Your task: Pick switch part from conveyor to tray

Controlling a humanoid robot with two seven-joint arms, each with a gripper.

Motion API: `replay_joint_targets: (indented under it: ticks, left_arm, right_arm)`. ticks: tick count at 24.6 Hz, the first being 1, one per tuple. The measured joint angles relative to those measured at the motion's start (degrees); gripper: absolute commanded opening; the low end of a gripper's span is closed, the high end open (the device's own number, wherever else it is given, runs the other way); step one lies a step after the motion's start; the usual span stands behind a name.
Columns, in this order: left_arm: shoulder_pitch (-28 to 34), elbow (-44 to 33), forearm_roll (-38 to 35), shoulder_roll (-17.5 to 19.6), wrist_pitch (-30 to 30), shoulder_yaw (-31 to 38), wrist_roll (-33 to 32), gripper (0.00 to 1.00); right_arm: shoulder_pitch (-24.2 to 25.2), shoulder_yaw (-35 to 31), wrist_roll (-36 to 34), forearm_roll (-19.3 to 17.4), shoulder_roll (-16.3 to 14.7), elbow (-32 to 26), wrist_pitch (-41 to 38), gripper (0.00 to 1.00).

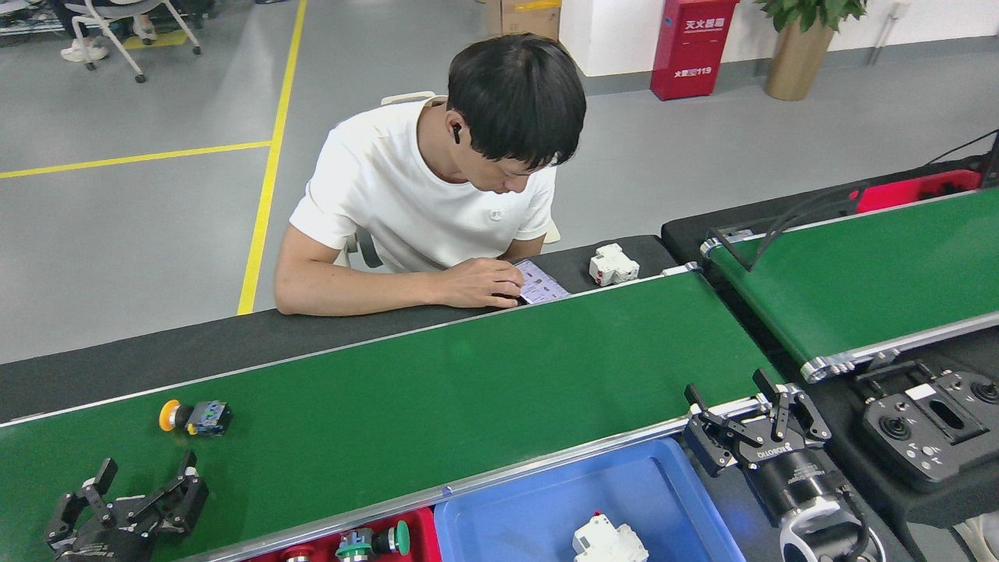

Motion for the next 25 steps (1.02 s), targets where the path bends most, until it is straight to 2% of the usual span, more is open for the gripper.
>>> replay_joint_targets:
  ticks: [8, 15, 17, 18, 20, 21, 25]
  left_arm:
    - [-0.3, 3.1, 0.3, 3.2, 3.2, 0.9, -0.1, 1.00]
    - [-7.3, 13.1, 0.1, 8.2, 3.3, 0.3, -0.1, 0.98]
    - [-8.7, 15.5, 0.0, 9.6, 3.4, -0.7, 0.0, 0.89]
    - [-9.0, 16.4, 0.0, 10.5, 3.6, -1.3, 0.0, 0.72]
    - [-9.0, 17.4, 0.3, 12.2, 2.5, -2.3, 0.3, 0.21]
    - [-8.8, 17.6, 0.3, 12.7, 1.7, -2.6, 0.4, 0.03]
    - [-8.2, 17.7, 1.0, 13.4, -1.8, -2.3, 0.9, 0.00]
  right_arm:
    - [-2.7, 4.9, 0.0, 0.0, 0.4, 2.3, 0.0, 0.98]
    - [-4.7, 6.0, 0.0, 0.0, 1.7, 3.7, -0.2, 0.98]
    - [-4.7, 6.1, 0.0, 0.0, 1.8, 3.7, -0.2, 0.98]
    - [-4.8, 6.1, 0.0, 0.0, 1.9, 3.7, -0.2, 0.98]
    - [-4.8, 6.2, 0.0, 0.0, 2.1, 3.7, -0.2, 0.98]
    - [-4.8, 6.5, 0.0, 0.0, 2.2, 3.7, -0.2, 0.98]
    - [-4.8, 6.8, 0.0, 0.0, 2.2, 3.7, -0.2, 0.98]
